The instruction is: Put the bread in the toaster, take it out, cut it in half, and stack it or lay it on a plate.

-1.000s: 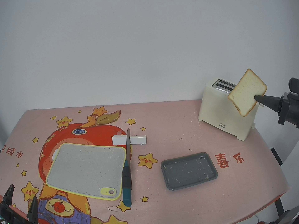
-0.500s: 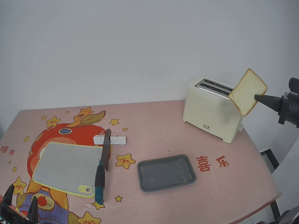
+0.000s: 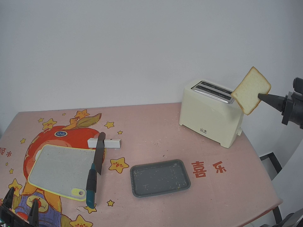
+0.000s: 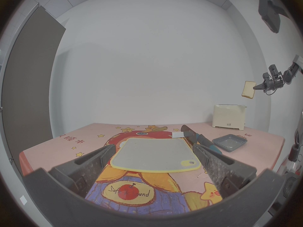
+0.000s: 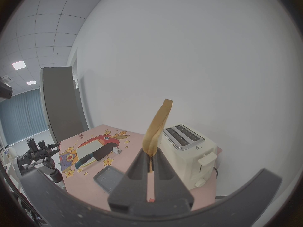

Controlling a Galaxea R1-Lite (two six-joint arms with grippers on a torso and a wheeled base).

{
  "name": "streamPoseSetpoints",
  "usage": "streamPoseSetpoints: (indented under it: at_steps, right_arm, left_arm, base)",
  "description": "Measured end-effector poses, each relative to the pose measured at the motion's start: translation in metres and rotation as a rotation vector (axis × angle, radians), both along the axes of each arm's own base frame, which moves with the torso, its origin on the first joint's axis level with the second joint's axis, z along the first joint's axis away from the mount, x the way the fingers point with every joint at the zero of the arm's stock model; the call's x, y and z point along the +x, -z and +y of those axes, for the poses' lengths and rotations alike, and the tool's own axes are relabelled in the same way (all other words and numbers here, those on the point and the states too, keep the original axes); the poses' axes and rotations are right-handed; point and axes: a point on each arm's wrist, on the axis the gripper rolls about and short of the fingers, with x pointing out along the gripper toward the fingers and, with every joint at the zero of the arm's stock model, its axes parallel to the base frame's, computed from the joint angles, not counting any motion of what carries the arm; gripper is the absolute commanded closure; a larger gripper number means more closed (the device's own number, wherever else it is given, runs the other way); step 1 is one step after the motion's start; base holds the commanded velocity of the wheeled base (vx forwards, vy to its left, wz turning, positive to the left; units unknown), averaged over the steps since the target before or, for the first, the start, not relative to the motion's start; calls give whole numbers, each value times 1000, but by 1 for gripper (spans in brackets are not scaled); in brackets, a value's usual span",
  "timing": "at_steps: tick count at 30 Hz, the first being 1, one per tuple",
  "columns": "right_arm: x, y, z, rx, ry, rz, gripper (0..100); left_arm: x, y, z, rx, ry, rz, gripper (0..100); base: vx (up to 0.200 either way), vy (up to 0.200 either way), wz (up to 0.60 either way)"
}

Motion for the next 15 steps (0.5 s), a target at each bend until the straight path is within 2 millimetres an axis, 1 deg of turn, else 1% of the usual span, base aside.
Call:
streamPoseSetpoints:
  at_steps: [8, 11, 15]
  right_arm:
    - [0, 1, 0, 0, 0, 2, 100]
    - [0, 1, 0, -1, 2, 5, 100]
    - [0, 1, 0, 0, 0, 4, 100]
  left_arm:
    - [0, 0, 0, 0, 1, 0, 0]
    - [0, 0, 0, 1, 1, 1, 0]
    - [0, 0, 0, 1, 0, 0, 0]
  base:
    - [0, 0, 0]
    - [0, -200, 0]
    - [0, 0, 0]
